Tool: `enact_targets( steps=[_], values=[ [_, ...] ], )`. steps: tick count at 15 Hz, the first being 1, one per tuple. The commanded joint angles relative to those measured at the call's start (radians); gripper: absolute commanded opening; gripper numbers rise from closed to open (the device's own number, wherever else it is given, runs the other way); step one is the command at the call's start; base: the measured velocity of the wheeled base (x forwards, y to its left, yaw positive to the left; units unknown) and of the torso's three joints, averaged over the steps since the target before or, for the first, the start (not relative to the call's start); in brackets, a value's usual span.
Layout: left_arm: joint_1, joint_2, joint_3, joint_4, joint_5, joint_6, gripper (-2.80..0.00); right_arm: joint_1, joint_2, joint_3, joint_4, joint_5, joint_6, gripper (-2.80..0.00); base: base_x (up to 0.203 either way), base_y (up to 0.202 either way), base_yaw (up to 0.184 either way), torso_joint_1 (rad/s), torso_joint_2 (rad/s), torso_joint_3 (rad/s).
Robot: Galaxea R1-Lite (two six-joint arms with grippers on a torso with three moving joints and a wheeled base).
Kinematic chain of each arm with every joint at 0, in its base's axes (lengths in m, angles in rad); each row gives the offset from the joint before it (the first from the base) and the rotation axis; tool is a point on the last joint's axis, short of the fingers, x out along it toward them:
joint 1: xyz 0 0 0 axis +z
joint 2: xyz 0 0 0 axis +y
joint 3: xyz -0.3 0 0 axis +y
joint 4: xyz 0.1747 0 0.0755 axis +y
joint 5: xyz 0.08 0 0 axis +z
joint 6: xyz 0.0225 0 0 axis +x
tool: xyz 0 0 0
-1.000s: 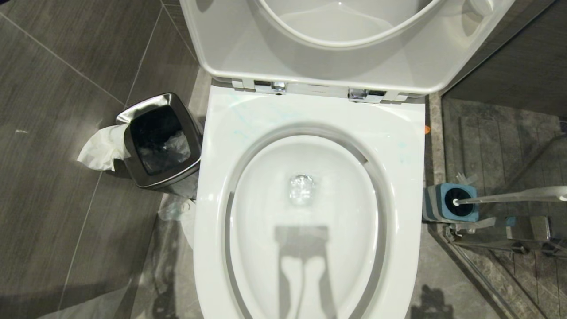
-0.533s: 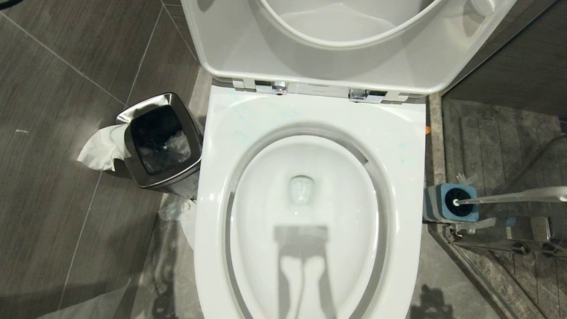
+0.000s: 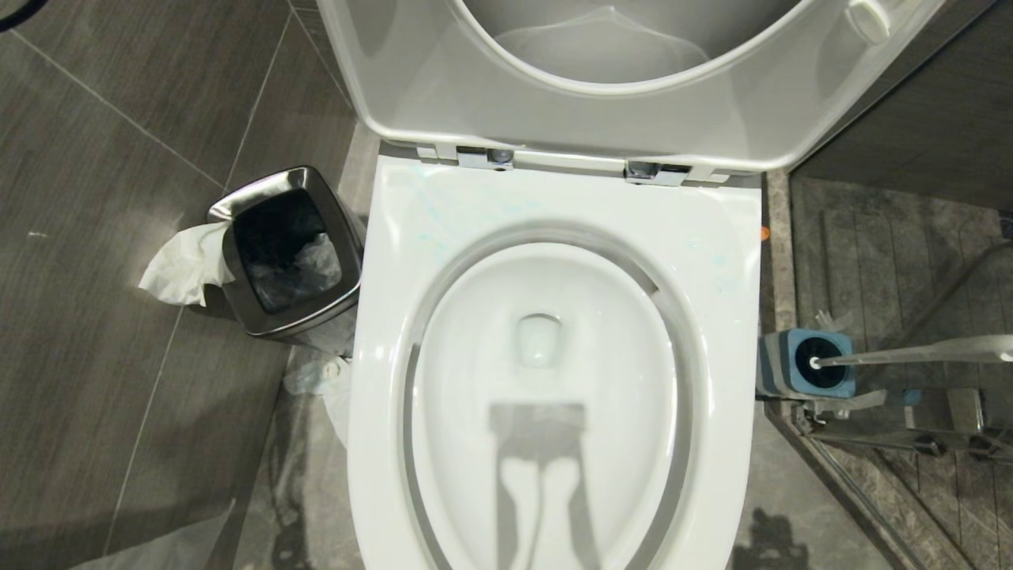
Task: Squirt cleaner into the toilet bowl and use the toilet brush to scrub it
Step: Close the toilet lid
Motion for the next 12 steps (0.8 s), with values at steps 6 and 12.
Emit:
enact_targets(
  steps=[6,12],
  values=[
    [0.032,-0.018,-0.005,0.079,0.019,0.0,-2.8,0.002,0.001,0.0,-0.001,0.0,0.0,-2.8,0.0,0.0,0.0,0.0,0.0,0.0],
    [0.035,-0.018,-0.029,0.116,0.039,0.01,-2.8,0.0,0.001,0.0,-0.001,0.0,0.0,-2.8,0.0,0.0,0.0,0.0,0.0,0.0]
  ],
)
